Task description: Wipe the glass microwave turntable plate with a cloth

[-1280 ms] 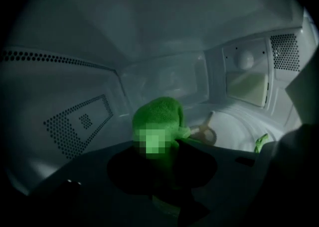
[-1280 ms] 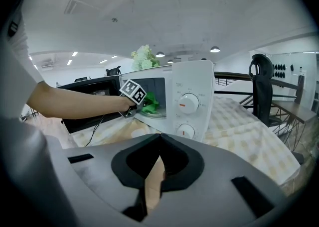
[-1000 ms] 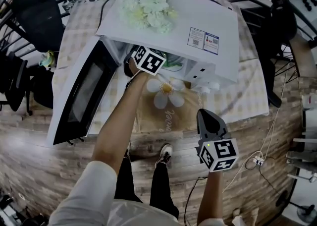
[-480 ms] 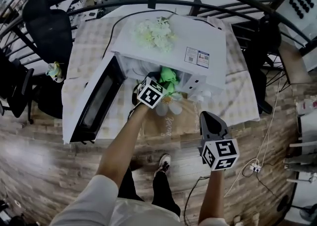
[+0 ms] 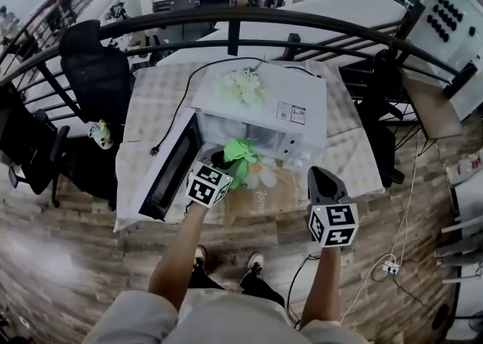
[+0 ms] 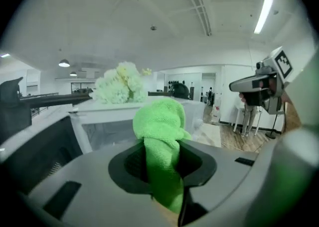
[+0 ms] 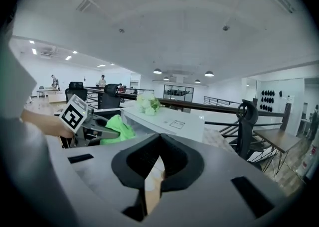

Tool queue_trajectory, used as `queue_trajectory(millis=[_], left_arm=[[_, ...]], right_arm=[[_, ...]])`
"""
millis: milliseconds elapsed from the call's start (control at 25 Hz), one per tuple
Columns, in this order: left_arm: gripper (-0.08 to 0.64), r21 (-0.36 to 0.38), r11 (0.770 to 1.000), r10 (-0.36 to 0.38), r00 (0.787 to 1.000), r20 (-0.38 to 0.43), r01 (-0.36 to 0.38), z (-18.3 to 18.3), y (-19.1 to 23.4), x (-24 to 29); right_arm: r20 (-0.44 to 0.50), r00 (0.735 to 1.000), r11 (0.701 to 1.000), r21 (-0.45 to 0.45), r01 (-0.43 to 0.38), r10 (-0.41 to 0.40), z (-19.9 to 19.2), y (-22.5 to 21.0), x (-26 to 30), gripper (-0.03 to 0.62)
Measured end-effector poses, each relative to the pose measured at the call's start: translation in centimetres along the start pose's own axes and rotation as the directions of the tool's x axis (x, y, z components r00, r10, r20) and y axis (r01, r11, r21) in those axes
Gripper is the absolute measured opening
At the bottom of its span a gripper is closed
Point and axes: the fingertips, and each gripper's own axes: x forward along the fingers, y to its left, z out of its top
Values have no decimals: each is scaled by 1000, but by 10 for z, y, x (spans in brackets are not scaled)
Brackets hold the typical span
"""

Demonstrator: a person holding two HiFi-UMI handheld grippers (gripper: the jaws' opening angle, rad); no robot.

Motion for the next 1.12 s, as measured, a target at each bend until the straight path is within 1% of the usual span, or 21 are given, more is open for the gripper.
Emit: queue_trajectory(millis=[120, 200, 360, 480, 560, 720, 880, 1000, 1120], left_arm=[[126, 9, 1000, 27, 997, 73, -28, 35, 5, -39], [126, 32, 997, 59, 990, 125, -63, 60, 12, -63], [127, 54, 990, 112, 964, 240, -129, 104, 24, -112], [129, 52, 986, 133, 940, 313, -156, 126, 29, -146], [129, 60, 983, 143, 931, 335, -173, 134, 29, -162], [129, 106, 972, 158, 919, 360, -208, 150, 33, -182], [129, 146, 959, 171, 908, 382, -242, 161, 34, -195], [130, 178, 954, 156, 906, 394, -242, 166, 30, -200], [130, 220, 947, 132, 910, 394, -232, 171, 28, -202]], right_arm=[[13, 1000, 999, -31, 14, -14, 21, 11, -7, 14], [31, 1000, 998, -61, 3, -2, 38, 21, -8, 14], [71, 997, 991, -128, -27, 36, 72, 37, -10, 14], [112, 992, 985, -168, -40, 59, 98, 48, -13, 13], [134, 988, 980, -192, -52, 78, 111, 56, -15, 14], [173, 977, 971, -223, -88, 128, 133, 73, -17, 12], [204, 968, 963, -253, -91, 145, 147, 86, -14, 13], [205, 967, 961, -260, -97, 153, 149, 91, -12, 12], [207, 969, 963, -259, -77, 133, 152, 93, -8, 12]])
